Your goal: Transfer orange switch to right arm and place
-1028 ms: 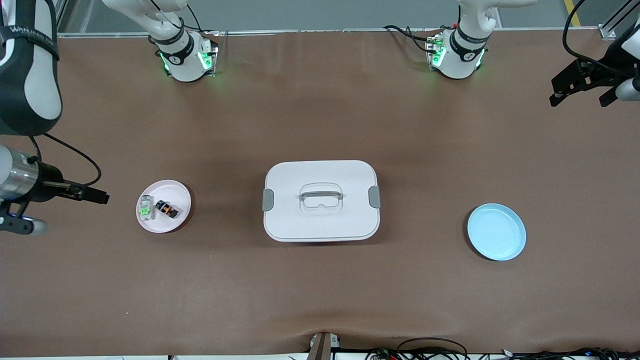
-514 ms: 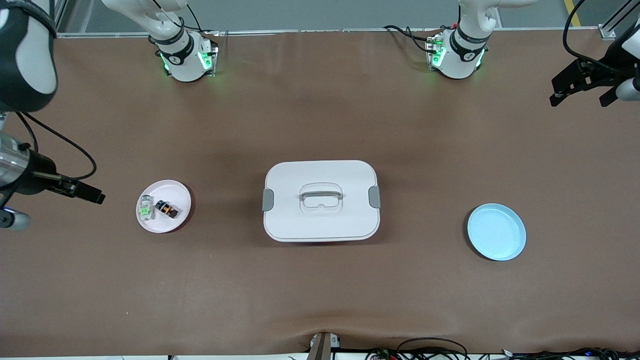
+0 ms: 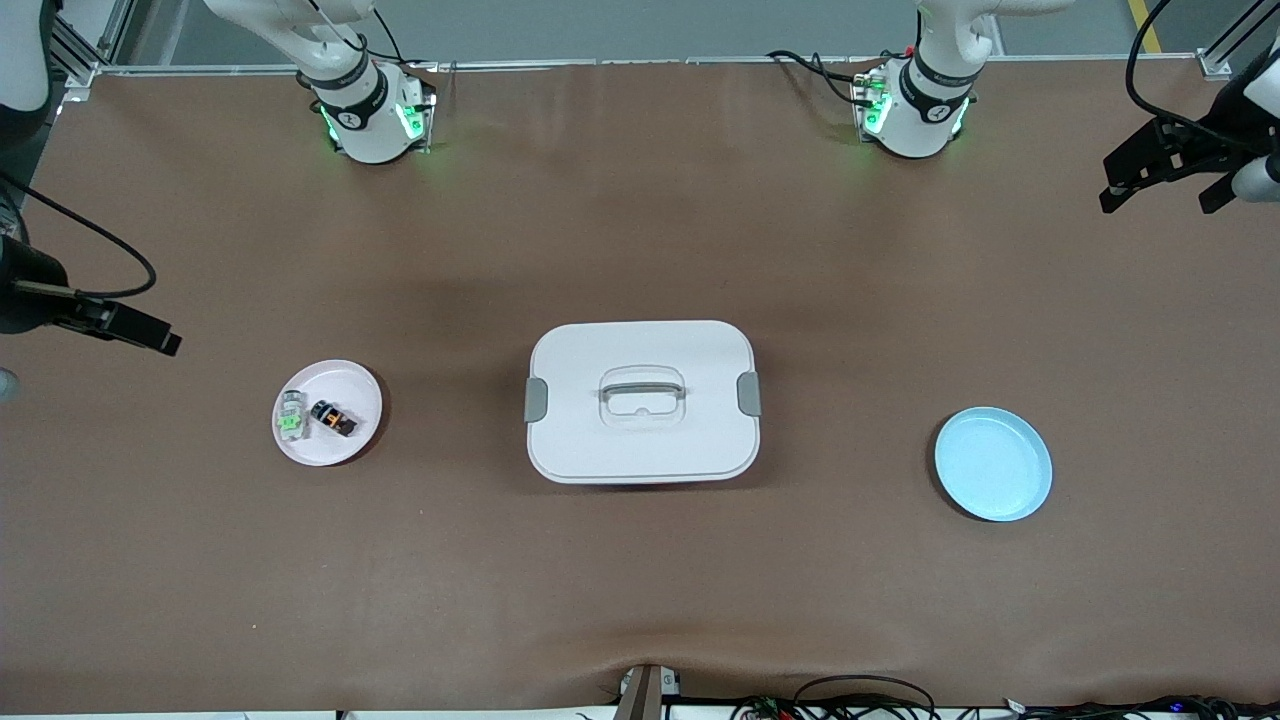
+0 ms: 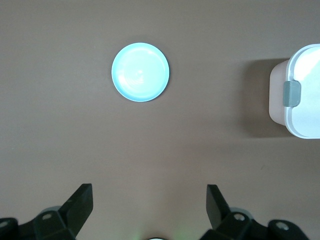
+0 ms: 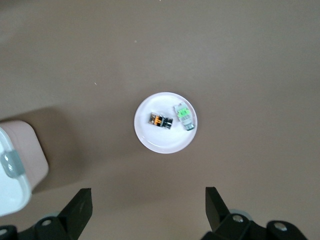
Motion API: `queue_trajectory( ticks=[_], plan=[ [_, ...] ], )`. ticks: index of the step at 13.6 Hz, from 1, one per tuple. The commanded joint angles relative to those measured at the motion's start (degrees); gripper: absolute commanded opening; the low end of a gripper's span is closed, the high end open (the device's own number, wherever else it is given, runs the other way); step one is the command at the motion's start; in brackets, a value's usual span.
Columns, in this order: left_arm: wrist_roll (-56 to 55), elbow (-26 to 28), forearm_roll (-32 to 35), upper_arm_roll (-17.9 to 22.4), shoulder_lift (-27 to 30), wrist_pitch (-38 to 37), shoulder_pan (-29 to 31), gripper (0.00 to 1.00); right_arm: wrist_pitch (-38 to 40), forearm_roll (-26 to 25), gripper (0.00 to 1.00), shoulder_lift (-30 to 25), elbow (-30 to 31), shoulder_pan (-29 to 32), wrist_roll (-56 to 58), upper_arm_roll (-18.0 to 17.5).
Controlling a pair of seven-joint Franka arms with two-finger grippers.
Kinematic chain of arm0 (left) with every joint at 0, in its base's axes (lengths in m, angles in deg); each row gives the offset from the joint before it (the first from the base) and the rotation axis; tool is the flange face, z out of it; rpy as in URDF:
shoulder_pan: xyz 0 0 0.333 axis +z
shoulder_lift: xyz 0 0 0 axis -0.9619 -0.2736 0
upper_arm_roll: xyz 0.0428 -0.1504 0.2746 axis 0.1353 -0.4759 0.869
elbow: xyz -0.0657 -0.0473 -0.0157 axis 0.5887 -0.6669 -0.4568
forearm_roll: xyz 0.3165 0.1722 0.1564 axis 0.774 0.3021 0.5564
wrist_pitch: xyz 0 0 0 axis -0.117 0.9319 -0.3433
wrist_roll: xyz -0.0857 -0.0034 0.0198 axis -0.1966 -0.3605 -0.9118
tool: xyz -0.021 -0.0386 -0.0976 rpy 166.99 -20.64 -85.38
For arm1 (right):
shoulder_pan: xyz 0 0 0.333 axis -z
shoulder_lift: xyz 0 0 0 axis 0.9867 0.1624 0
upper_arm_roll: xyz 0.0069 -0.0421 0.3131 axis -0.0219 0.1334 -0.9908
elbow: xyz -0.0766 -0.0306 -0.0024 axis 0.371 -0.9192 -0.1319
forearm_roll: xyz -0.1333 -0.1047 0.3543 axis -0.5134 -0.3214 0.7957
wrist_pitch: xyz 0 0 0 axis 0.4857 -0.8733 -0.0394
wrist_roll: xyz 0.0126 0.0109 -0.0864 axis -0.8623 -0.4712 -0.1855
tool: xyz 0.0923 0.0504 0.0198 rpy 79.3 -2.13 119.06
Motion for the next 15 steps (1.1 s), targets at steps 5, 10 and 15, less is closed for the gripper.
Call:
queue_trajectory(
  ticks=[5, 10, 15],
  plan=[
    [0.2, -1.5, 1.0, 0.2, -0.5, -1.2, -0.5, 1.0, 3.8, -0.7, 1.0, -1.9, 0.6, -0.1, 2.6, 0.8],
    [0.1, -1.5, 0.9, 0.1, -0.5, -1.2, -0.4, 1.0, 7.2, 6.2, 1.0, -6.7, 2.2, 3.1, -0.4, 1.4],
    [0.1, -1.5, 0.9, 0.1, -0.5, -1.2, -0.4, 1.0, 6.7, 5.6, 1.0, -8.7, 3.3, 1.1, -0.3, 2.3]
  ],
)
